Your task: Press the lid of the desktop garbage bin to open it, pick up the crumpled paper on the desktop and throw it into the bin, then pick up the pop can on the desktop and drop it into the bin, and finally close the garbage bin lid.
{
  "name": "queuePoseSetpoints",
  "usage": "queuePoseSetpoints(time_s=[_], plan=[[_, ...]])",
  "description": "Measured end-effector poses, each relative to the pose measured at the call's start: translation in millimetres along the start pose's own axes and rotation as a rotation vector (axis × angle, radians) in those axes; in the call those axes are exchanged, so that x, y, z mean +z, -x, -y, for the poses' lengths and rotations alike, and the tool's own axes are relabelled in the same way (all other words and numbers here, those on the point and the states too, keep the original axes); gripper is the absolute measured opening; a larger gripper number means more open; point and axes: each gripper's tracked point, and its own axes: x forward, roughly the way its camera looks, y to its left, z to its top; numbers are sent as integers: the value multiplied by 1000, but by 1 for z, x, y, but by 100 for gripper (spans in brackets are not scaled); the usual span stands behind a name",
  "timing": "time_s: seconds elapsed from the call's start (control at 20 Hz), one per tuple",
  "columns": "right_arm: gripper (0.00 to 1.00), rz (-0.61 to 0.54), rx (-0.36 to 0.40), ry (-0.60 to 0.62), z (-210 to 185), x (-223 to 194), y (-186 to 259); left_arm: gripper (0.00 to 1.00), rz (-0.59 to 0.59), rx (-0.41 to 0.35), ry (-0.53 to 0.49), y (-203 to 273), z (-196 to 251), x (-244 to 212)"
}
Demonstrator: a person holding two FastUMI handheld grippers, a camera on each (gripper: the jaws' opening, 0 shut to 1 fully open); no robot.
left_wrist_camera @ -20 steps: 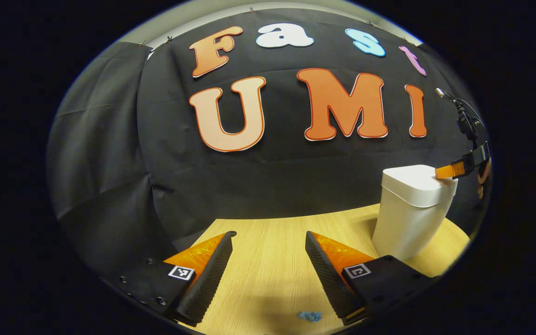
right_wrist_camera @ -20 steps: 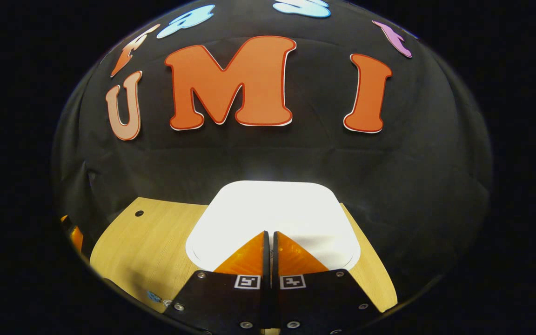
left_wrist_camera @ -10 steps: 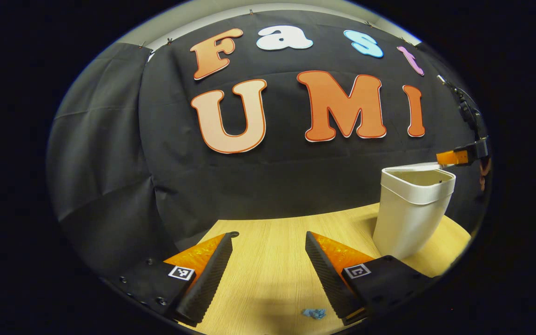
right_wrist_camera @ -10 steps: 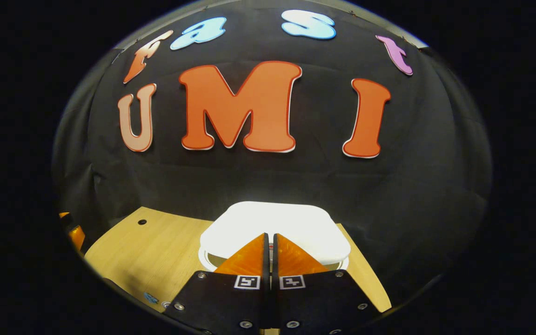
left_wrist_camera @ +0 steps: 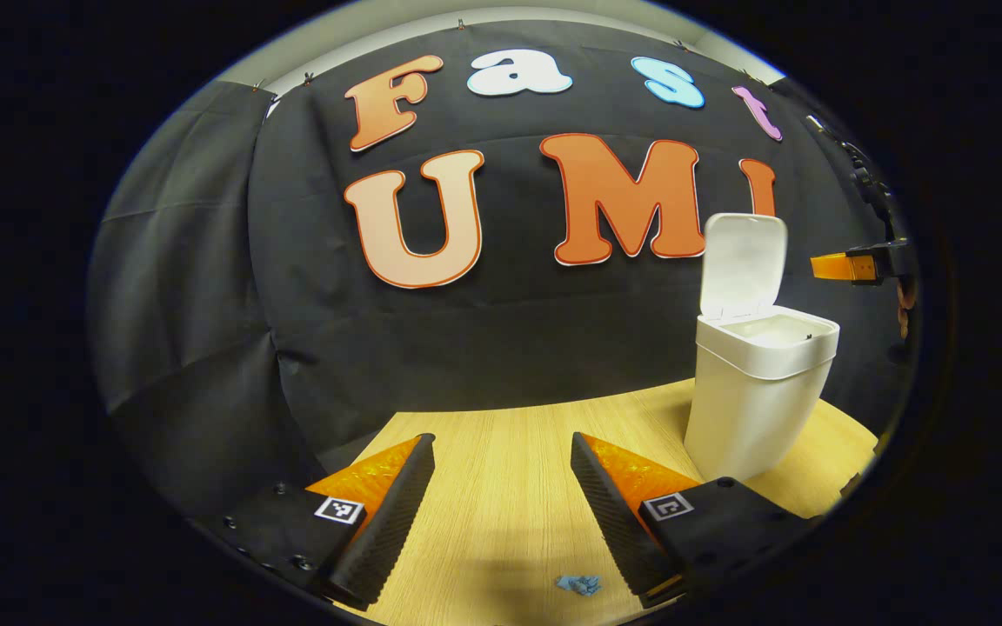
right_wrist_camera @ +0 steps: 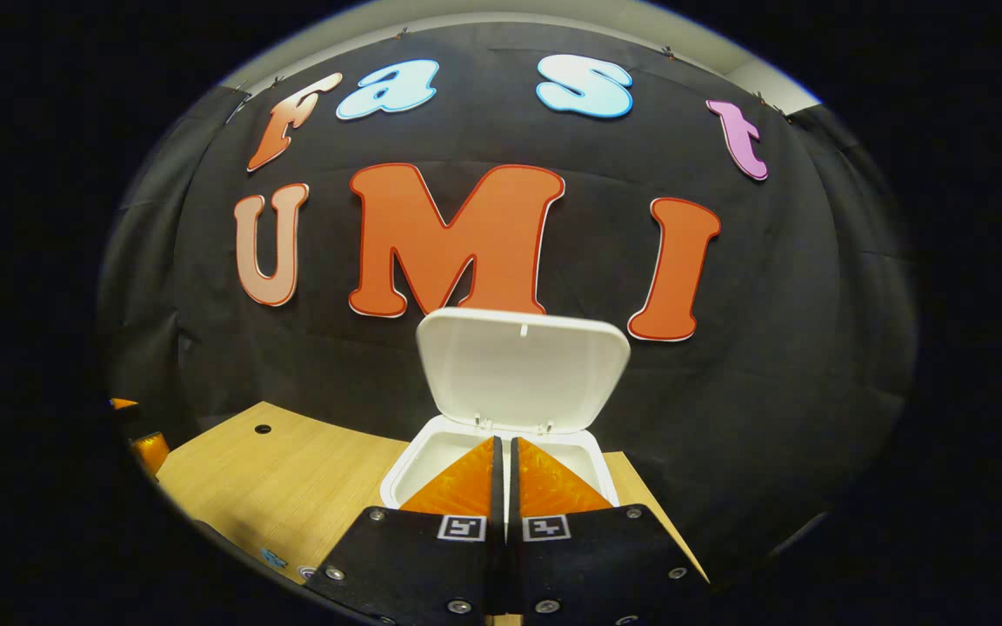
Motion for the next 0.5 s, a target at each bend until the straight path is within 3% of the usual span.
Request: queuePoseSetpoints(time_s=[0.25,0.4,0.5], plan=[[1,33,6,-3,-5,4,8,99,-4,-17,1,0,4,-1],[4,19,54,1,-21,-5,16,100,-8,-28,0,0,8,-3],[11,23,95,-1,-35,-9,22,99,-10,-39,6,-1,10,-4]])
